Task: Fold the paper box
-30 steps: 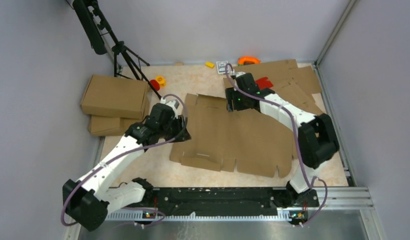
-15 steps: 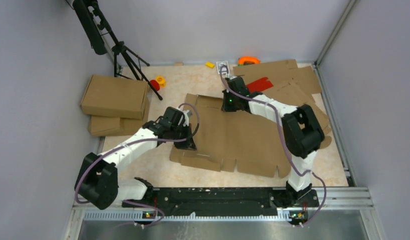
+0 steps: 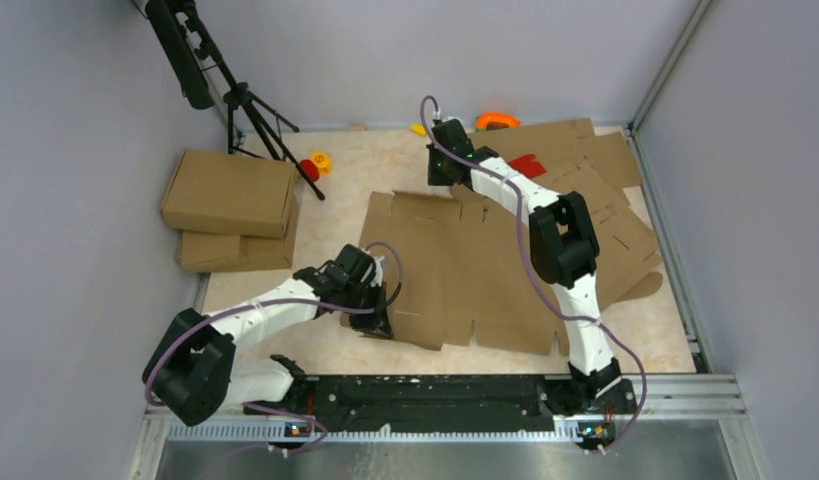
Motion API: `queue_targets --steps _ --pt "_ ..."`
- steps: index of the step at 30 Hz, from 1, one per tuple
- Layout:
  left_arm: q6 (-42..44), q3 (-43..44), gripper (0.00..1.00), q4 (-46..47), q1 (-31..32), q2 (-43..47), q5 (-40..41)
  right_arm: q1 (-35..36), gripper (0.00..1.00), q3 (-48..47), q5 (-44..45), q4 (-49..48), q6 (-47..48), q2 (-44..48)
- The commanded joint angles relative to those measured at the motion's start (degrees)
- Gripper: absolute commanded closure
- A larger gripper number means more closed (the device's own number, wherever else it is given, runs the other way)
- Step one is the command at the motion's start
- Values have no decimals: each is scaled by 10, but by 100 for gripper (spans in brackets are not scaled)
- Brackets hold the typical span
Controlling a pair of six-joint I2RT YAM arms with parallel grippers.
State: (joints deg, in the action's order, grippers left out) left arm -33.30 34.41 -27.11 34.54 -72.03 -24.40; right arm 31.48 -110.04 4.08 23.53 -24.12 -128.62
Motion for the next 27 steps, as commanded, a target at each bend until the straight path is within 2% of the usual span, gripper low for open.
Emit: queue_targets --steps 1,9,13,16,19,23,27 --pt "-37 -12 100 5 48 25 -2 -11 100 -29 14 26 -1 -34" --pt "-99 -30 100 51 136 -16 56 -17 100 -39 6 33 1 -53" --pt "-110 -32 100 65 138 10 79 -18 100 21 -24 0 13 11" --pt "-97 -10 100 44 137 24 99 -16 100 74 -78 -24 27 79" --pt "-79 23 100 19 137 27 110 -7 100 130 -91 -42 41 127" --pt "-61 63 100 -2 137 10 103 10 100 187 -113 -55 52 160" --pt "-52 76 100 12 138 -4 62 30 100 251 -134 -92 40 175"
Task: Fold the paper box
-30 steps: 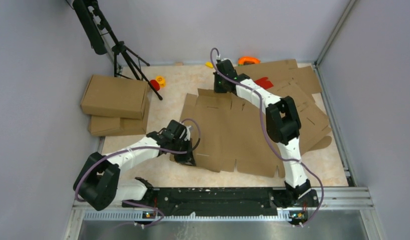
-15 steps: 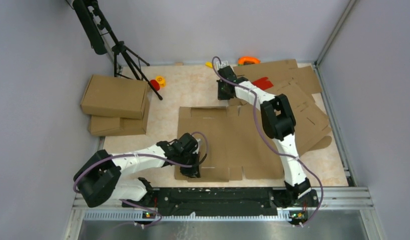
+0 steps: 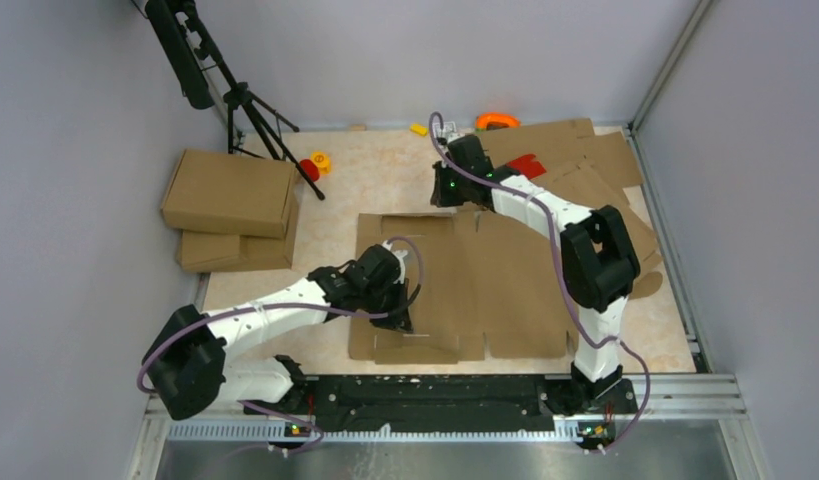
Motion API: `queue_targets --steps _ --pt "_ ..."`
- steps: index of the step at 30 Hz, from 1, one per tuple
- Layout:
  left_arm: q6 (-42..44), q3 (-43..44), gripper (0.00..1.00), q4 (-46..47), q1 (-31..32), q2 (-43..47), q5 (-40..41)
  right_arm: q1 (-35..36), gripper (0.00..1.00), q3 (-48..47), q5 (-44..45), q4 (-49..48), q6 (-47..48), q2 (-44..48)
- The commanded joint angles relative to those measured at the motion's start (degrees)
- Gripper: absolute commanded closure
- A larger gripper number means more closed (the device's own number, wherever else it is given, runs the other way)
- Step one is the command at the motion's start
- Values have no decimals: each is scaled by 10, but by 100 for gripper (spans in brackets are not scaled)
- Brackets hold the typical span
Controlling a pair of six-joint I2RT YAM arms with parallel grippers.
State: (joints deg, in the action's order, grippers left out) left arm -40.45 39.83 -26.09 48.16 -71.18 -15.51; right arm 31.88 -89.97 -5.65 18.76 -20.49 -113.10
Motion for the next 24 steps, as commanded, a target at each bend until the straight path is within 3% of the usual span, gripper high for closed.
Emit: queue_targets --steps 1,9,16,24 --pt "19 22 100 6 1 -17 -35 30 100 56 -39 -49 -1 16" --pt "3 2 100 47 15 -40 -68 44 100 48 -38 -75 -24 -38" --pt "-21 -20 100 64 45 -48 -70 43 100 -43 36 -36 -28 -98" --pt "-34 -51 100 52 65 -11 -56 31 100 -143 51 11 -35 -171"
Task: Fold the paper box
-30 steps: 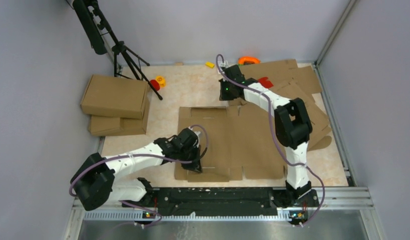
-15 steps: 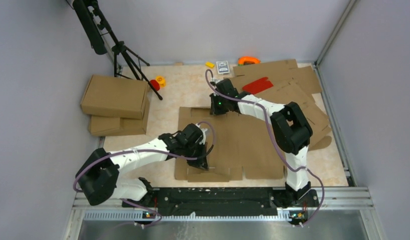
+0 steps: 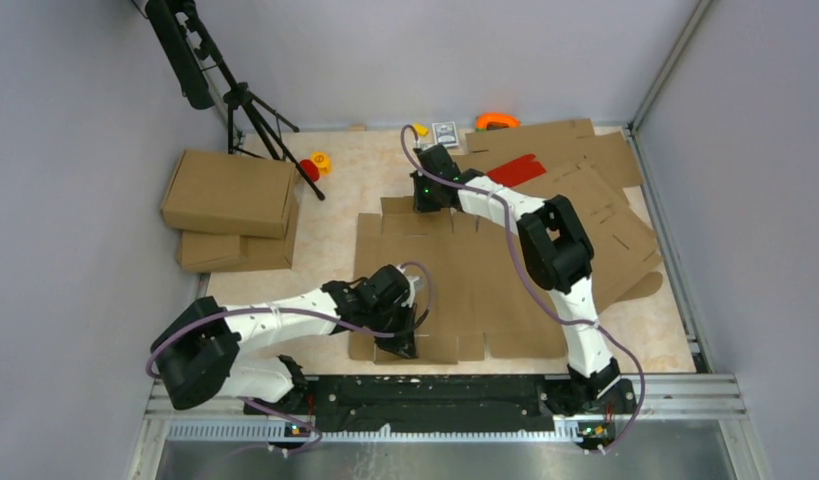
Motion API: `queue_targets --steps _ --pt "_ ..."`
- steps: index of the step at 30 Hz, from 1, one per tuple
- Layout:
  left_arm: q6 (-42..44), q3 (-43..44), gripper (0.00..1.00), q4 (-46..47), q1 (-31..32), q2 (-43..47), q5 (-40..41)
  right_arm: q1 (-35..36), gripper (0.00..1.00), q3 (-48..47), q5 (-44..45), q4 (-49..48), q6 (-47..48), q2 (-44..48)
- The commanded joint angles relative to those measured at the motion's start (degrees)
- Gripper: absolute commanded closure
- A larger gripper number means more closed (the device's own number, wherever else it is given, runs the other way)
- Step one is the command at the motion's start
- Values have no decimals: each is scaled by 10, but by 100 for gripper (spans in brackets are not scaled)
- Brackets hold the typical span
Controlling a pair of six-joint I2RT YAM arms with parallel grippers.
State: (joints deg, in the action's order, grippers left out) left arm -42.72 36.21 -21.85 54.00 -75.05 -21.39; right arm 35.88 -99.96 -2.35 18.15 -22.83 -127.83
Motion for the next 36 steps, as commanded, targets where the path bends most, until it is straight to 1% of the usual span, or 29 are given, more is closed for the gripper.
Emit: queue_targets --steps 1,8,12,17,20,22,24,27,30,31,32,34,36 --pt "-12 -18 100 9 7 28 -1 -12 100 -48 16 20 -15 -30" --pt "-36 -67 100 31 18 45 -15 -29 100 -42 15 14 -23 -61" --pt "-52 -91 100 64 38 28 -20 -35 100 -52 11 23 -23 -82" --pt "-63 -106 100 93 50 -8 4 -35 100 -60 16 28 -21 -92" --pt "-67 -103 100 97 51 -19 34 -37 100 -80 19 40 -19 -101" --pt "-65 -88 100 81 50 -18 45 -40 100 -114 16 60 -12 -116" --pt "-55 -56 100 32 50 -6 65 -42 100 -141 10 84 -2 -121" --pt "-38 -8 100 -29 42 30 97 -42 100 -132 9 90 12 -89" --pt "-8 38 100 -85 10 61 114 -42 100 -120 5 96 22 -44" --pt "7 53 98 -102 -8 68 113 -42 100 -120 1 102 24 -29" --pt "22 68 94 -118 -33 73 109 -42 100 -117 -4 108 26 -15" --pt "51 92 83 -140 -85 83 102 -42 99 -107 -14 115 26 12" --pt "71 117 71 -156 -146 92 106 -42 96 -78 -25 110 24 47"
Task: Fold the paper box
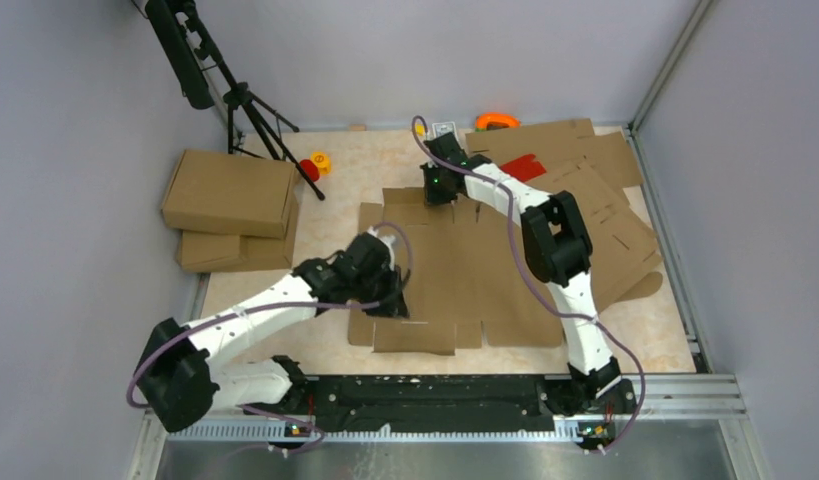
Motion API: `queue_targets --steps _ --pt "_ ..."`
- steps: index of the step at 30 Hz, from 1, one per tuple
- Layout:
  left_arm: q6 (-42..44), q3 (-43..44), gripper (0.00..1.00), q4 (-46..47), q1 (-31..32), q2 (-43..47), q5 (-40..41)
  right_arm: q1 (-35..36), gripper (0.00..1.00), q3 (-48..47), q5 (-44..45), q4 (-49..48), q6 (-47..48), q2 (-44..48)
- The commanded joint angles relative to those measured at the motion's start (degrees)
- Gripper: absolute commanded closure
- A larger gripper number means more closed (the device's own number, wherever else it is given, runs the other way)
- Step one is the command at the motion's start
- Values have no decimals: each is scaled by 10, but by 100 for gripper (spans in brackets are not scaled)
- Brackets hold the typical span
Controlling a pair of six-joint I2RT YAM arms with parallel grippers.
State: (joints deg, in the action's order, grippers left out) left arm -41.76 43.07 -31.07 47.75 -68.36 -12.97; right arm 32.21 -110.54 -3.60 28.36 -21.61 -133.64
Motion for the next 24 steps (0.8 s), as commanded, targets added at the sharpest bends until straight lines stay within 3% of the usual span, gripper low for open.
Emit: queue_targets --steps 1,5,9,12,15,18,24 --pt "70 57 63 -72 -106 25 31 -4 93 49 -16 4 10 123" --pt "84 83 33 -85 -170 19 88 8 87 158 -28 -22 0 208" --pt "83 81 21 -61 -213 4 140 39 74 271 -37 -55 -12 275" --pt "77 72 10 -47 -237 -7 172 50 71 364 -41 -85 -38 320" --pt "66 49 2 -17 -254 -9 171 56 69 471 -51 -143 -80 373" --pt "60 30 2 4 -269 -22 155 60 63 551 -60 -189 -106 411" --pt "55 -1 2 40 -300 -62 100 74 54 609 -79 -197 -109 450"
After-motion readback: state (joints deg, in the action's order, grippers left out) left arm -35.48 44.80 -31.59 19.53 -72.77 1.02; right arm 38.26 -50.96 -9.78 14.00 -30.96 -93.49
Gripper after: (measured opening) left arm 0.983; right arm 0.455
